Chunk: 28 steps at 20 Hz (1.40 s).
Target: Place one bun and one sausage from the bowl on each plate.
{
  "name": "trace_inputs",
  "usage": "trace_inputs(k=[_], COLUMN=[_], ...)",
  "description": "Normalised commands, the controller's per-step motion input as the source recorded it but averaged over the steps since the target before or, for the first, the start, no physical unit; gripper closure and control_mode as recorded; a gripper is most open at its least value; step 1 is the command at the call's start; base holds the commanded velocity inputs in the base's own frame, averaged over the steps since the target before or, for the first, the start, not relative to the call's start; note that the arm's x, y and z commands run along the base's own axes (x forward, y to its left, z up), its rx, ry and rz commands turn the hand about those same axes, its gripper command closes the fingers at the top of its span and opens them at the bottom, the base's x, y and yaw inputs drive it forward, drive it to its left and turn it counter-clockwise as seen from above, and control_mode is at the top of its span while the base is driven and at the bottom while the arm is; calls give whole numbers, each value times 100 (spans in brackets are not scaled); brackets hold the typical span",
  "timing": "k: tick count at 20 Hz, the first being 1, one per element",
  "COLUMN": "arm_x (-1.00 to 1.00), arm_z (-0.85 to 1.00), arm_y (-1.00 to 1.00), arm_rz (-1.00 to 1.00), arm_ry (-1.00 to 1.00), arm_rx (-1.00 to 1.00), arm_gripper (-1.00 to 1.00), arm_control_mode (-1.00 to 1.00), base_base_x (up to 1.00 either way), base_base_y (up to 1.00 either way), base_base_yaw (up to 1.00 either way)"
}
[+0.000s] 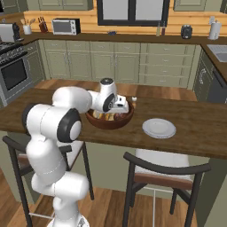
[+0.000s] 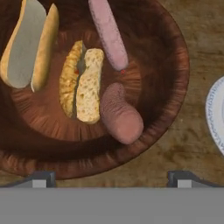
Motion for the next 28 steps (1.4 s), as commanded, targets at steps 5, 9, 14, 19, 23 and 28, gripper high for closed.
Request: trace_inputs(k=[5,9,14,19,23,28], arm_x=[42,34,5,0,0,-12], arm_z=[-11,-17,-30,-27,-4,14], arm_y=[-2,0,-4,0,0,-1], arm_rz=[0,0,0,0,0,0], arm_ry=[0,1,2,4,1,0], arm_rx=[0,0,0,0,0,0], arm_gripper=[-100,-100,-100,100,100,100], arm_control_mode=[-100,-100,-100,-100,-100,-100], base_base_x=[0,0,0,0,0,0], base_base_y=[0,0,0,0,0,0], base_base_yaw=[0,0,0,0,0,0])
